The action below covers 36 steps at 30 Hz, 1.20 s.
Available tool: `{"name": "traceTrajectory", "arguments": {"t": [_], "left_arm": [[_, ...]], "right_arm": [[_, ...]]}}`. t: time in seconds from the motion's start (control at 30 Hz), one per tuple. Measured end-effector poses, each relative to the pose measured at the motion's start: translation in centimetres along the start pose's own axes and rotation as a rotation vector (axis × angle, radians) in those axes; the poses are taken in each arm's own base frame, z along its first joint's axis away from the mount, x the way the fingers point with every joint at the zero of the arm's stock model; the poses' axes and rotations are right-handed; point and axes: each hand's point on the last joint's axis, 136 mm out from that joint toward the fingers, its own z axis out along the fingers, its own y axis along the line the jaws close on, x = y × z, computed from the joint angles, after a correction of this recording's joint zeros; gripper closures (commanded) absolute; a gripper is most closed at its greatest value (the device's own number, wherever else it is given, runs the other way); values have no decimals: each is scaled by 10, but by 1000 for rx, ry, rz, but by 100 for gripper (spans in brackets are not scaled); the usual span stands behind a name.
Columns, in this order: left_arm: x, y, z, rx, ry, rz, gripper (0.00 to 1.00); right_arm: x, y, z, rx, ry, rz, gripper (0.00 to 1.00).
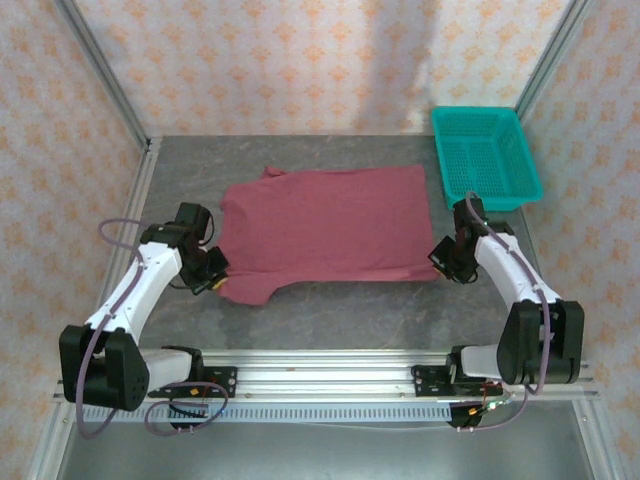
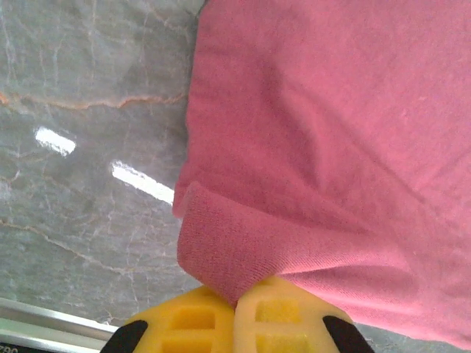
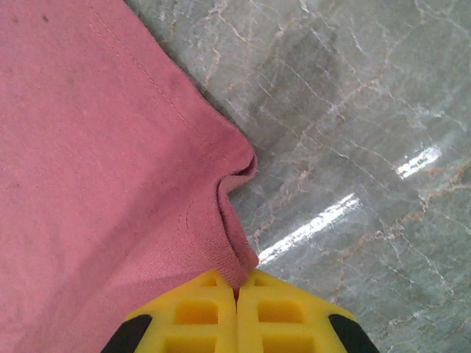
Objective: Fold and stack the t-shirts
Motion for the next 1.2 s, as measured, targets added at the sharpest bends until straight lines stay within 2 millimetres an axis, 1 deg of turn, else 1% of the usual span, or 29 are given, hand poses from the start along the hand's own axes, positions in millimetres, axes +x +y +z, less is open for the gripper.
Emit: {"name": "traceTrajectory", "arguments": {"t": [0.2, 0.33, 0.53, 0.83, 0.97, 1.2], "left_arm": [[-18, -9, 1, -3, 4, 25, 100], [-26, -12, 4, -10, 12, 42, 100], [-37, -14, 12, -23, 29, 57, 100], [-53, -24, 25, -46, 59, 110, 100], [-62, -30, 29, -51, 65, 128, 100], [-75, -37, 42, -73, 85, 152, 100]], "right_arm": [[-16, 14, 4, 5, 5, -29, 100], [-25, 22, 6, 8, 4, -48, 100], [-32, 27, 14, 22, 20, -76, 100], [-42, 35, 26, 52, 26, -112, 100], [-51, 43, 28, 60, 14, -127, 100], [-63, 54, 40, 94, 8, -156, 100]]}}
